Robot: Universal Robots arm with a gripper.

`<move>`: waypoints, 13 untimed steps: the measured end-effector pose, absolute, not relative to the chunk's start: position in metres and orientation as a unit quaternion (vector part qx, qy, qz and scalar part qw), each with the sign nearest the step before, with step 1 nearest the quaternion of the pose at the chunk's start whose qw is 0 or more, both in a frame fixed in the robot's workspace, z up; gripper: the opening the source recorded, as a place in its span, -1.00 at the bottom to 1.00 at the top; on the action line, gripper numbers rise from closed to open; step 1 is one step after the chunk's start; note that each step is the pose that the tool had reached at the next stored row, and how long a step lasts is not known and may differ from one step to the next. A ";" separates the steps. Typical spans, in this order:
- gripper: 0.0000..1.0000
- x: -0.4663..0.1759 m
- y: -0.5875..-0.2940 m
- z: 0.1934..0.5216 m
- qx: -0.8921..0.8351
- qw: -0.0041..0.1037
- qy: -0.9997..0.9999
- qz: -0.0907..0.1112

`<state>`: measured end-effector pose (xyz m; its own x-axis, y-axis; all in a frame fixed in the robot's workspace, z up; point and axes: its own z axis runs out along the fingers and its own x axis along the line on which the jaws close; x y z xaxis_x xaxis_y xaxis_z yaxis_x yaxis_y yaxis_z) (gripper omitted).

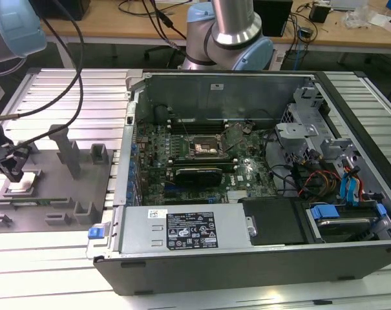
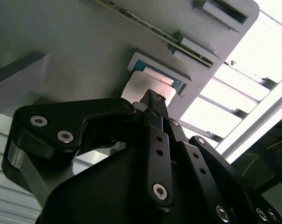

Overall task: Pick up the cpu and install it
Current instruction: 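Pick up the cpu and move it towards the insertion slot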

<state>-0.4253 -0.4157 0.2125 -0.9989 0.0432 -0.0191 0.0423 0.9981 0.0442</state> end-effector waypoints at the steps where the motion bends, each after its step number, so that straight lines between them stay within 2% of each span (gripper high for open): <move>1: -0.79 -0.425 -0.416 0.212 0.021 0.010 0.999 0.022; 7: -0.77 -0.425 -0.416 0.212 0.021 0.010 0.999 0.022; 8: -0.54 -0.425 -0.416 0.212 0.020 0.010 0.999 0.022; 9: -0.54 -0.425 -0.416 0.212 0.020 0.010 0.999 0.022; 12: -0.17 -0.425 -0.416 0.212 0.020 0.010 1.000 0.022; 13: 0.07 -0.425 -0.416 0.212 0.020 0.010 1.000 0.022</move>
